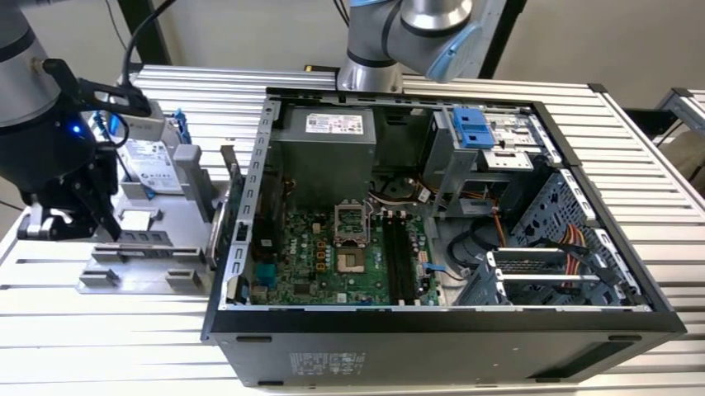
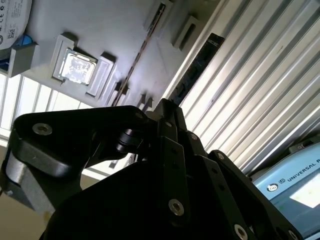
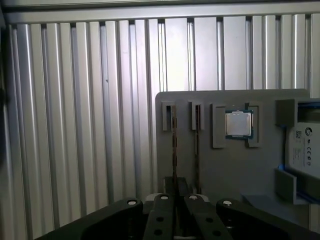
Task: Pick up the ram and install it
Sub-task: 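Pick up the ram and move it above insertion slot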
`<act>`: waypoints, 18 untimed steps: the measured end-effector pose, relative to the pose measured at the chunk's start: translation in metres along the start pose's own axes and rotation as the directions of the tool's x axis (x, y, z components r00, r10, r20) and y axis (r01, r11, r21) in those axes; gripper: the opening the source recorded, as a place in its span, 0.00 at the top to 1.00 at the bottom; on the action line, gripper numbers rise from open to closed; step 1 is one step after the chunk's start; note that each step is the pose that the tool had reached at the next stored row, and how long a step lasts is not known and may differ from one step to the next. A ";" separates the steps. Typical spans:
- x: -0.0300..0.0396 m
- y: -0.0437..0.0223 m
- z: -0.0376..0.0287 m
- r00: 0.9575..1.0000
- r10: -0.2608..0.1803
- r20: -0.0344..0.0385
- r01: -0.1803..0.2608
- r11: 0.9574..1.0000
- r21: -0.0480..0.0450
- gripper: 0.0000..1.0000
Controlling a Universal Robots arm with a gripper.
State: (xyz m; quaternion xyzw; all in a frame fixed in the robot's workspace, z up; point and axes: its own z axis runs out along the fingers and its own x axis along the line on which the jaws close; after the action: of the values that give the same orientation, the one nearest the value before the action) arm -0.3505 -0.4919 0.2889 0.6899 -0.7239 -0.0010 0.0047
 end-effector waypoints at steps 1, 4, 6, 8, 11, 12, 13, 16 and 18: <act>0.0000 0.0000 -0.0007 1.000 0.000 0.000 0.000 1.000 0.000 1.00; 0.0000 0.0000 -0.0027 1.000 0.000 0.000 0.000 1.000 0.000 1.00; 0.0000 0.0000 -0.0040 1.000 0.000 0.000 0.000 1.000 0.000 1.00; 0.0000 0.0001 -0.0055 1.000 0.000 0.000 0.000 1.000 0.000 1.00; 0.0000 0.0001 -0.0077 1.000 0.000 0.000 0.000 1.000 0.000 1.00; 0.0000 0.0001 -0.0085 1.000 0.000 0.000 0.000 1.000 0.000 1.00; 0.0001 0.0001 -0.0092 1.000 0.000 0.000 0.000 1.000 0.000 1.00; 0.0001 0.0001 -0.0117 1.000 0.000 0.000 0.000 1.000 0.000 1.00; 0.0001 0.0001 -0.0133 1.000 0.000 0.000 0.000 1.000 0.000 1.00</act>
State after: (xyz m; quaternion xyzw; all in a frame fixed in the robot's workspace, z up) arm -0.3505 -0.4919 0.3023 0.6899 -0.7239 -0.0010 0.0047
